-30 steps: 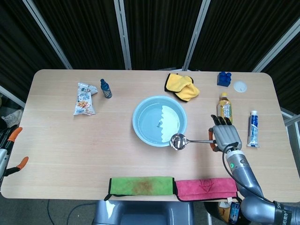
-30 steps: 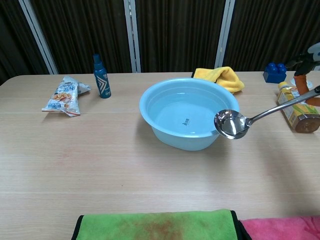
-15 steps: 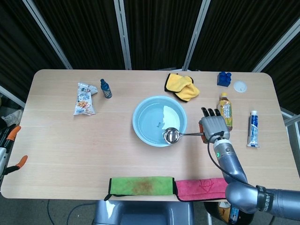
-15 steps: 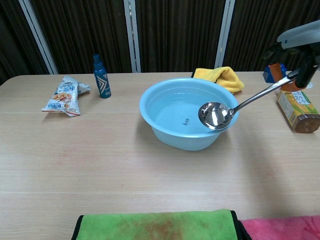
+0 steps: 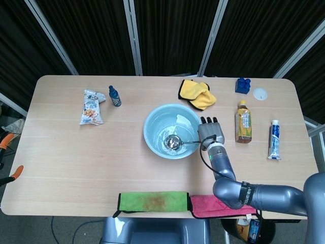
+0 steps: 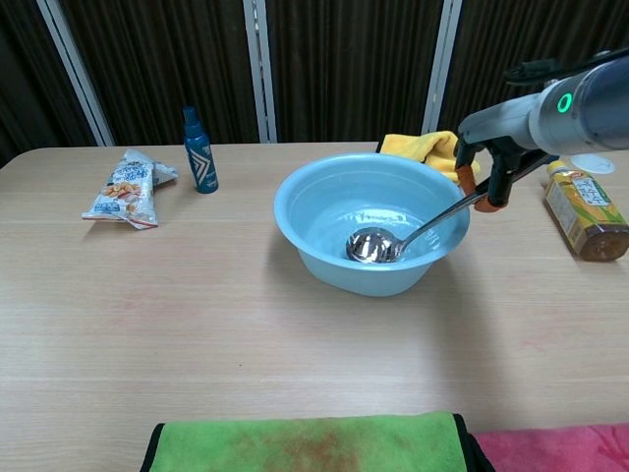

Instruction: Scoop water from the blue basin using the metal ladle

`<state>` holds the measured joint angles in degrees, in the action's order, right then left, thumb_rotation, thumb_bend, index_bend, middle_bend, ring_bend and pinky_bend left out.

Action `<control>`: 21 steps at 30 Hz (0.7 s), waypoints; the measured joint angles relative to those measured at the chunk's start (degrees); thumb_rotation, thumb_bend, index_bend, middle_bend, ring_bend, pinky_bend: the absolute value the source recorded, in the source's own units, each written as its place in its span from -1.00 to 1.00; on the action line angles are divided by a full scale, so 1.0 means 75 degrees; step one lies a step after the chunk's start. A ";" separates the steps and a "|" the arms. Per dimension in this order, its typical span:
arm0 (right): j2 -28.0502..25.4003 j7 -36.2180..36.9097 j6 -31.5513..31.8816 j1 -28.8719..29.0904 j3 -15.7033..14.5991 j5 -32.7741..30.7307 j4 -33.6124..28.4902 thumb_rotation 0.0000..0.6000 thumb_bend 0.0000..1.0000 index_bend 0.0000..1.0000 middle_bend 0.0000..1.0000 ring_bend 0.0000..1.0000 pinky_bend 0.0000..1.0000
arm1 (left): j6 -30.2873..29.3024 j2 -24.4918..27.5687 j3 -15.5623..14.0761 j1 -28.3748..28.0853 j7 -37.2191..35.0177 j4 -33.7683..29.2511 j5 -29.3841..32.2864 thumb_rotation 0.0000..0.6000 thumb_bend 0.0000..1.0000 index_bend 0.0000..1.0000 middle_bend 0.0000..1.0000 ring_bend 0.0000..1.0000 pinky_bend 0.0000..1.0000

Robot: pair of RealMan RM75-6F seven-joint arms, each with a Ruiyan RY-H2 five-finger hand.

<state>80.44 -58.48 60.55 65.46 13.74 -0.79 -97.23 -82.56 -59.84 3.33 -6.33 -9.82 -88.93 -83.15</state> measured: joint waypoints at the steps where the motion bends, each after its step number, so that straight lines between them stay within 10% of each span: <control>1: 0.0071 -0.0023 -0.0037 0.0038 -0.0008 -0.0034 0.0103 1.00 0.25 0.40 -0.94 -1.00 -1.00 | 0.0016 0.0002 0.0012 -0.0004 -0.0023 0.0015 0.0025 1.00 -0.39 -0.95 -1.00 -1.00 -1.00; 11: 0.0982 -0.0207 -0.0597 0.0436 -0.0188 -0.0406 0.1313 1.00 0.25 0.40 -0.93 -1.00 -1.00 | 0.0197 0.0037 0.0077 -0.0064 -0.0215 0.0100 0.0154 1.00 -0.39 -0.95 -1.00 -1.00 -1.00; 21: 0.0728 -0.0058 -0.0340 0.0476 -0.0063 -0.0351 0.0755 1.00 0.25 0.41 -0.93 -1.00 -1.00 | 0.0101 0.0087 0.0040 -0.0030 -0.0435 0.0136 -0.0016 1.00 -0.39 -0.95 -1.00 -1.00 -1.00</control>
<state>85.89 -58.92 58.00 69.03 13.27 -3.43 -91.57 -81.81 -59.19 3.63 -6.55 -13.08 -87.91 -83.28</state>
